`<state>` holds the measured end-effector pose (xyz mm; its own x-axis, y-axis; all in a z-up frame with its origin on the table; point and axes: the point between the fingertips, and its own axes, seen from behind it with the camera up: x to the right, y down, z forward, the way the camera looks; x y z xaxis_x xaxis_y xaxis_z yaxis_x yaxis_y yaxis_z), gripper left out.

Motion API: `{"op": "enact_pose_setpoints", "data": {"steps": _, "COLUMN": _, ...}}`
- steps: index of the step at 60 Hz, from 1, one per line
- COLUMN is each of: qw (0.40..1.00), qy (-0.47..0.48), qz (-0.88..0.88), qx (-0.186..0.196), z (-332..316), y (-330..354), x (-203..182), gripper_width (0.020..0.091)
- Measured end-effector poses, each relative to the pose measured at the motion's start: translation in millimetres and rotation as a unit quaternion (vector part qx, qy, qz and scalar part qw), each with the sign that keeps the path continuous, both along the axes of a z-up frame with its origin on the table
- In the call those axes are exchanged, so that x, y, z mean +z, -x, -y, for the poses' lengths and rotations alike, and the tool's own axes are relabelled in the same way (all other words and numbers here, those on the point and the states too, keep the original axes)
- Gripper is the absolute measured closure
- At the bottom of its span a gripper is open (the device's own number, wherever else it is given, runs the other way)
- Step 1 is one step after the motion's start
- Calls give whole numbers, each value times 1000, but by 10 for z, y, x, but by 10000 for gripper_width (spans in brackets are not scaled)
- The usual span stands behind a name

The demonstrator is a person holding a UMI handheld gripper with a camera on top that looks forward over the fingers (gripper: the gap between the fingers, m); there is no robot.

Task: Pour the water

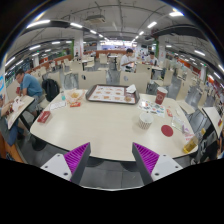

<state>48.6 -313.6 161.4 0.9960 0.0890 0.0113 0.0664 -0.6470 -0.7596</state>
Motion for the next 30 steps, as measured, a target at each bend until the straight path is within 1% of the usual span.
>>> {"op": "enact_pose_setpoints", "data": {"steps": 5, "qw": 1000, "qy": -2, "qz": 0, "qx": -8, "z": 14, "y": -184, "x": -36, "gripper_width": 250}}
{"op": "enact_pose_setpoints", "data": {"steps": 7, "qw": 1000, "qy": -4, "qz": -2, "qx": -7, "z": 32, "y": -458, "x": -92, "gripper_width": 250}}
{"op": "enact_pose_setpoints", "data": {"steps": 13, "qw": 1000, "qy": -9, "qz": -1, "qx": -14, "z": 91, "y": -803, "x": -159, "gripper_width": 248}}
{"op": "enact_pose_setpoints", "data": {"steps": 14, "qw": 1000, "qy": -8, "qz": 1, "qx": -18, "z": 21, "y": -651, "x": -177, "gripper_width": 248}}
{"op": "enact_pose_setpoints", "data": {"steps": 18, "qw": 1000, "qy": -12, "qz": 2, "qx": -25, "z": 148, "y": -988, "x": -232, "gripper_width": 248}}
{"op": "enact_pose_setpoints", "data": {"steps": 23, "qw": 999, "qy": -15, "qz": 4, "qx": -32, "z": 204, "y": -1364, "x": -388, "gripper_width": 248}}
{"op": "enact_pose_setpoints", "data": {"steps": 30, "qw": 998, "qy": -21, "qz": 18, "qx": -58, "z": 323, "y": -2080, "x": -633, "gripper_width": 249}}
